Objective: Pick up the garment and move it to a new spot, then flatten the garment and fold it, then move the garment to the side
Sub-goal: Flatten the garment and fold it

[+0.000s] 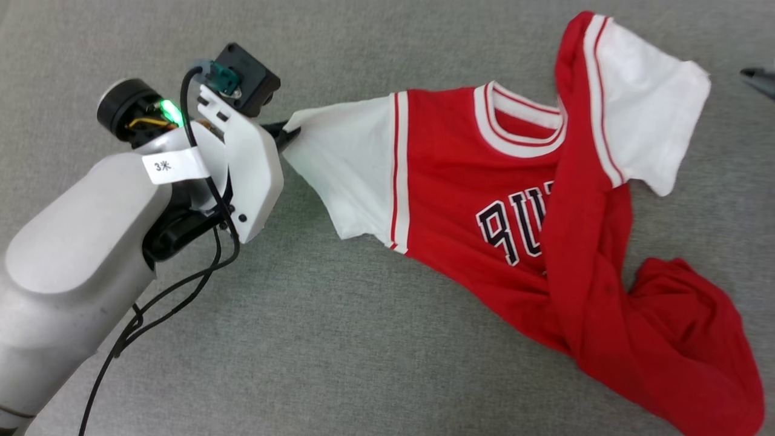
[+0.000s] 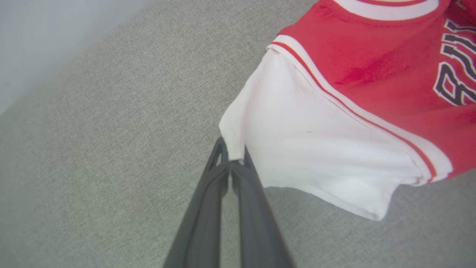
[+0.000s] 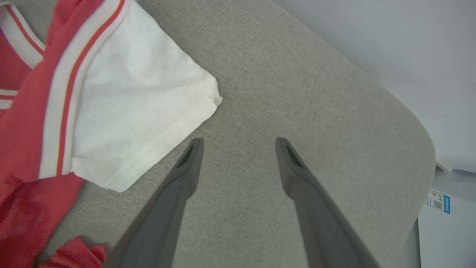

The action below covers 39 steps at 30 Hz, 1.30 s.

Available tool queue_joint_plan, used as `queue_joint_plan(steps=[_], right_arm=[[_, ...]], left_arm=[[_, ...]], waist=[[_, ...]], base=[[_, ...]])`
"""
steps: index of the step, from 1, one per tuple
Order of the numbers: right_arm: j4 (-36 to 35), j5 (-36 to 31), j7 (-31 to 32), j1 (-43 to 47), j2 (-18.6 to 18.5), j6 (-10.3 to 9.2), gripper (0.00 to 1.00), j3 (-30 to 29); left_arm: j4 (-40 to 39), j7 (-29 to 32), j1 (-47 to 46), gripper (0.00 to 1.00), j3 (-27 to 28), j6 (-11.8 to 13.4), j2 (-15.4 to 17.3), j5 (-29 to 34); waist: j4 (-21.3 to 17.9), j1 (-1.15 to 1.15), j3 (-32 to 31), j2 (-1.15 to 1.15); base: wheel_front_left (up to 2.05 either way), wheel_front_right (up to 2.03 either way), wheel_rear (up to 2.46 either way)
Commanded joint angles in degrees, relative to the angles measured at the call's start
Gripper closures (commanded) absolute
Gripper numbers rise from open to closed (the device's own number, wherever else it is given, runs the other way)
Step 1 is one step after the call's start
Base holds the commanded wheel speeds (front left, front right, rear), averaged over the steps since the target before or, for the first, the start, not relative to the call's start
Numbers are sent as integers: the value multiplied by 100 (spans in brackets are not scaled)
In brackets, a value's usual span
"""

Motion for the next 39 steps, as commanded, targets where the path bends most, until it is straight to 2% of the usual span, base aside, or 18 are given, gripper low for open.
queue_joint_plan(steps=[1,7,13,17,18,19,23,24,29,39], right_arm=[[231,74,114,-245,92,-4,0,12],[761,23,174,-581,335,-3,0,97],[1161,106,149,-210,548,-3,0,443],[1351,137,122,-62,552,-1,0,572],[1392,134,97,-40,544,1,71,615],[1426,162,34,-38,549,5,100,622],[1485,192,-500,-230,575,-6,100,451],[1451,238,-801,-279,574,-6,100,430],[1220,380,-1412,-263,434,-4,100,572],[586,619,-3174,-26,-265,-4,100,743]], left_arm=[[-74,-77,-118,100,31,40,-26,66],[-318,-219,-267,100,43,56,-78,200],[-431,-258,-344,100,26,71,-106,259],[-420,-250,-368,100,27,69,-107,246],[-406,-251,-365,100,24,67,-112,239],[-385,-257,-355,100,18,64,-113,234],[-291,-338,-251,100,12,43,-98,203],[-238,-417,-198,100,26,25,-106,141],[-149,-669,-104,100,84,24,-49,160],[-357,-1388,-145,100,405,304,153,358]], waist=[[185,-1,283,0],[290,-1,651,0],[264,-1,779,0],[238,-1,786,0],[230,-1,780,0],[218,-1,764,0],[142,-1,587,0],[104,-1,417,0],[6,-1,-1,0],[-237,-1,-867,0]], base=[[0,0,0],[0,0,0],[0,0,0],[0,0,0],[0,0,0],[0,0,0],[0,0,0],[0,0,0],[0,0,0],[0,0,0]])
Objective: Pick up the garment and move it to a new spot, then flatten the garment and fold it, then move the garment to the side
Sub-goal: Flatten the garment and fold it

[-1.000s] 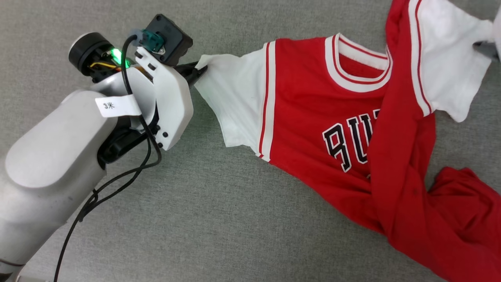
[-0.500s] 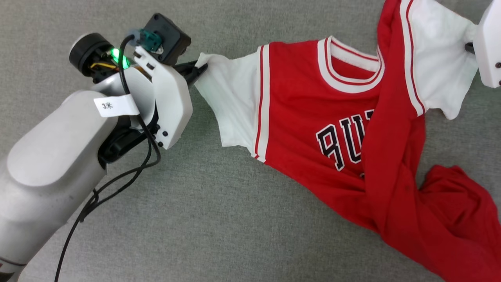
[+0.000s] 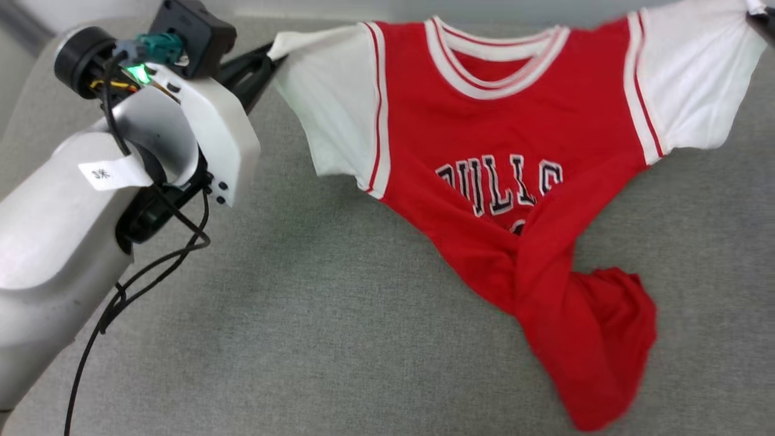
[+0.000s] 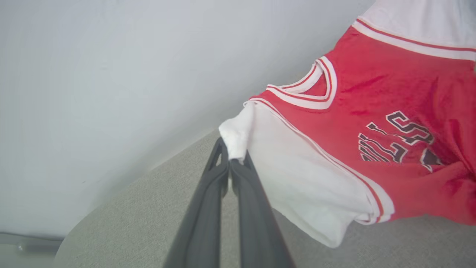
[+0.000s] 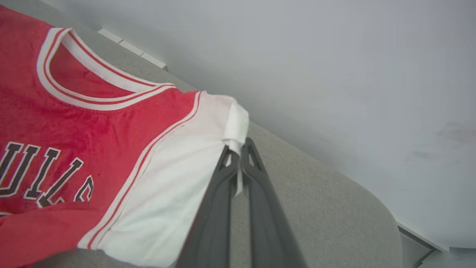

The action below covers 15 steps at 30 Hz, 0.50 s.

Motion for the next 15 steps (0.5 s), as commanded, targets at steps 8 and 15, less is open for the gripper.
queue_joint_plan(steps=[8,15], right_arm=[[-262,-53,-595,-52,-274,-4,100,-324],[-156,-686,-743,-757,-96,-4,100,-689]], left_arm=[[-156,-349,-499,100,361,172,71,147],[354,-543,-1451,100,567,46,-272,304]], waist=[[-226,0,-448,0],[-338,0,-313,0]], base=[[0,0,0],[0,0,0]])
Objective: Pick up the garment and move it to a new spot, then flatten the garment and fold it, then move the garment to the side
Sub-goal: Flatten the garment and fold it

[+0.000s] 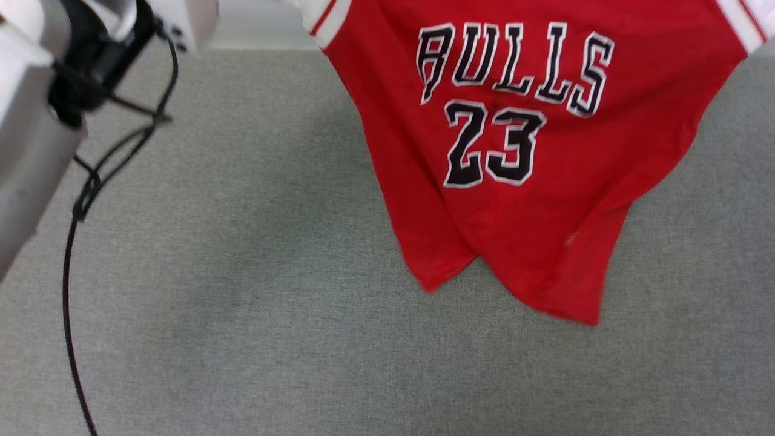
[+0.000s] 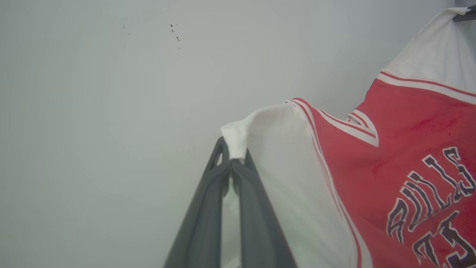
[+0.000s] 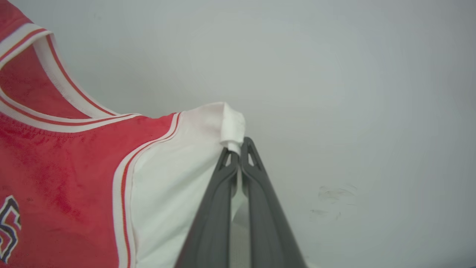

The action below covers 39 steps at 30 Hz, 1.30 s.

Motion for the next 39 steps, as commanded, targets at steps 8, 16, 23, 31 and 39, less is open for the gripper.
queue_joint_plan(steps=[8,16,23,31,39], right_arm=[[643,-844,-163,-1295,559,-4,100,-264],[1465,-1522,-541,-2605,1159,-4,100,-520],[2082,-1820,-884,-3340,1545,-4,100,-521],[2655,-1689,-1279,-3009,1798,-4,100,-64],[3017,-1208,-1835,-1905,2047,-4,100,576]], left_arm=[[1209,-429,-1469,100,220,-184,-524,253],[2407,-999,-2745,100,418,-323,-824,376],[3162,-1446,-3318,100,521,-439,-948,296],[3771,-1875,-2862,100,293,-520,-1145,131],[3833,-2150,-1476,100,51,-534,-1184,-338]], waist=[[-116,1,509,0],[-132,1,979,0],[-142,1,1344,0],[-194,1,1633,0],[-271,1,1432,0]], base=[[0,0,0],[0,0,0],[0,0,0],[0,0,0],[0,0,0]])
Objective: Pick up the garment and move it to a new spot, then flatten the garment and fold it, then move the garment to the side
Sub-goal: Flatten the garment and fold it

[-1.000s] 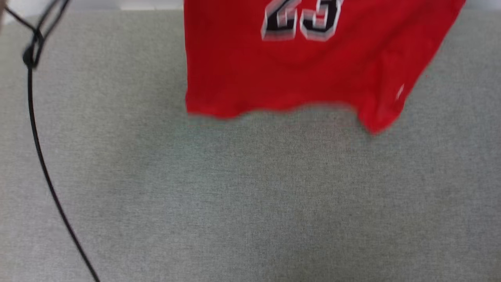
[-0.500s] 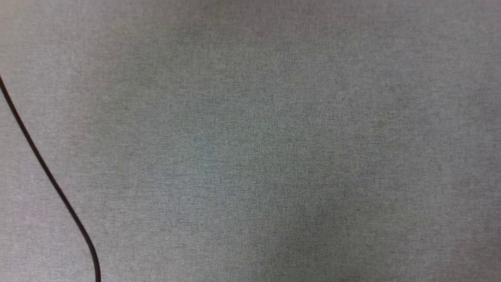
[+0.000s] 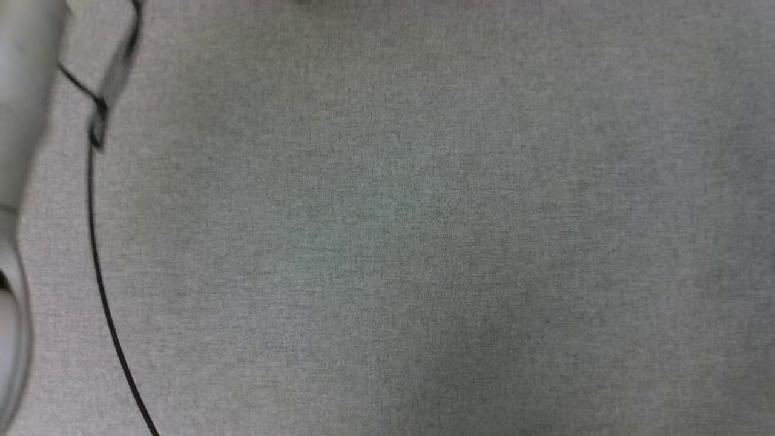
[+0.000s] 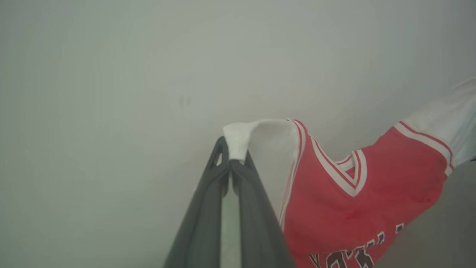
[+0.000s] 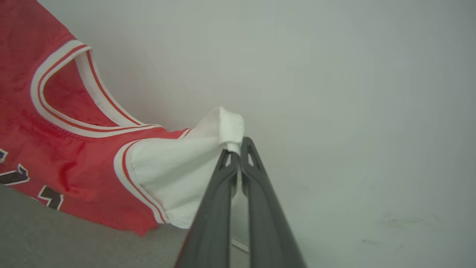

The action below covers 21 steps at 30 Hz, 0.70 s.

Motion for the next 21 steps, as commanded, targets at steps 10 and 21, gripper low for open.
queue_joint_plan(steps=[10,21], right_arm=[[-477,1289,-597,2376,-291,-4,100,796],[-1534,2233,-708,4774,-1068,-4,100,1191]], left_arm=[[-967,-109,2888,100,102,-9,233,-730],[-1910,-107,5645,100,330,245,501,-952]], waist=[[81,-1,-911,0],[118,-1,-1932,0]], base=[[0,0,0],[0,0,0]])
